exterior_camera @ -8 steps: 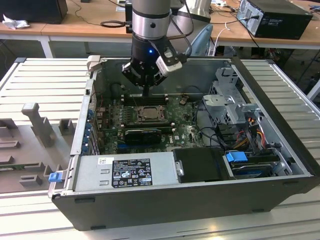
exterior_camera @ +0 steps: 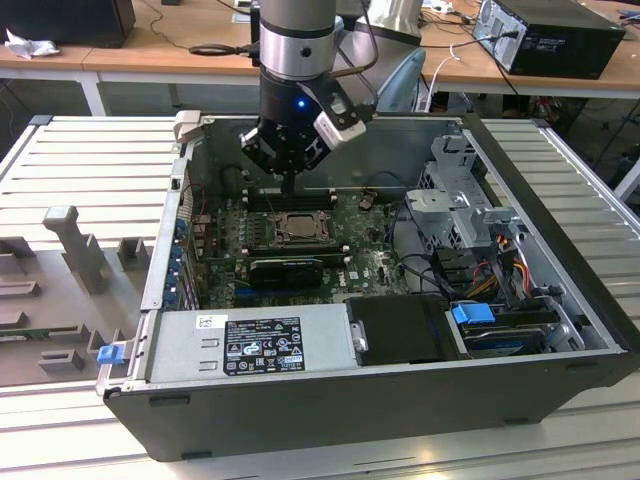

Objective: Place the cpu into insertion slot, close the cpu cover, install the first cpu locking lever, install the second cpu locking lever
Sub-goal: 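Install the first cpu locking lever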

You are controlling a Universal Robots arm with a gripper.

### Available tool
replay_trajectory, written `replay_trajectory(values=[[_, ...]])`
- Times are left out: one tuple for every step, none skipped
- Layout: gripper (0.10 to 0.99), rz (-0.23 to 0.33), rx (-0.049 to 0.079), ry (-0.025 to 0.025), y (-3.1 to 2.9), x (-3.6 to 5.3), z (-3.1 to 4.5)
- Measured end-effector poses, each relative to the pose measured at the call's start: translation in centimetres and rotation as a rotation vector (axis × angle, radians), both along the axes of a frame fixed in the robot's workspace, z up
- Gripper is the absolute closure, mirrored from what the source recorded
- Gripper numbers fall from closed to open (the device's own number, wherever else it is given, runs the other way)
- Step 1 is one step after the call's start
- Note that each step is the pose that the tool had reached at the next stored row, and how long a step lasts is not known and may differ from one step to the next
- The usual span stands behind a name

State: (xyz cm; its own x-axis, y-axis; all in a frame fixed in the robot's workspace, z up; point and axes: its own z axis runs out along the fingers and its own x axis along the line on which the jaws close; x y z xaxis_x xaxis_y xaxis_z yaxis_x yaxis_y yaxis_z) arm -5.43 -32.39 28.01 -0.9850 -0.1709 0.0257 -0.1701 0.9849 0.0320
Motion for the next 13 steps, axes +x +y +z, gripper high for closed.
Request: replay_trajectory(values=[[0.98, 0.0, 0.0, 0.0, 0.0, -0.11, 0.0], [0.98, 0.0, 0.001, 0.0, 0.0, -0.2, -0.01], [0.98, 0.0, 0.001, 0.0, 0.0, -0.34, -0.02], [0.98, 0.0, 0.001, 0.0001, 0.0, -0.45, -0.03], [0.98, 0.0, 0.001, 0.0001, 0.0, -0.56, -0.03], [0.98, 0.0, 0.001, 0.0001, 0.0, -0.62, -0.04], [0.98, 0.0, 0.002, 0.0001, 0.0, -0.69, -0.04], [0.98, 0.0, 0.002, 0.0001, 0.0, -0.77, -0.05], [0.98, 0.0, 0.002, 0.0, 0.0, -0.82, -0.06], [0.98, 0.0, 0.002, 0.0, 0.0, -0.93, -0.07], [0.98, 0.0, 0.002, 0.0001, 0.0, -1.16, -0.1], [0.98, 0.0, 0.002, 0.0, 0.0, -1.32, -0.12], [0.98, 0.0, 0.002, -0.0001, 0.0, -1.49, -0.14]])
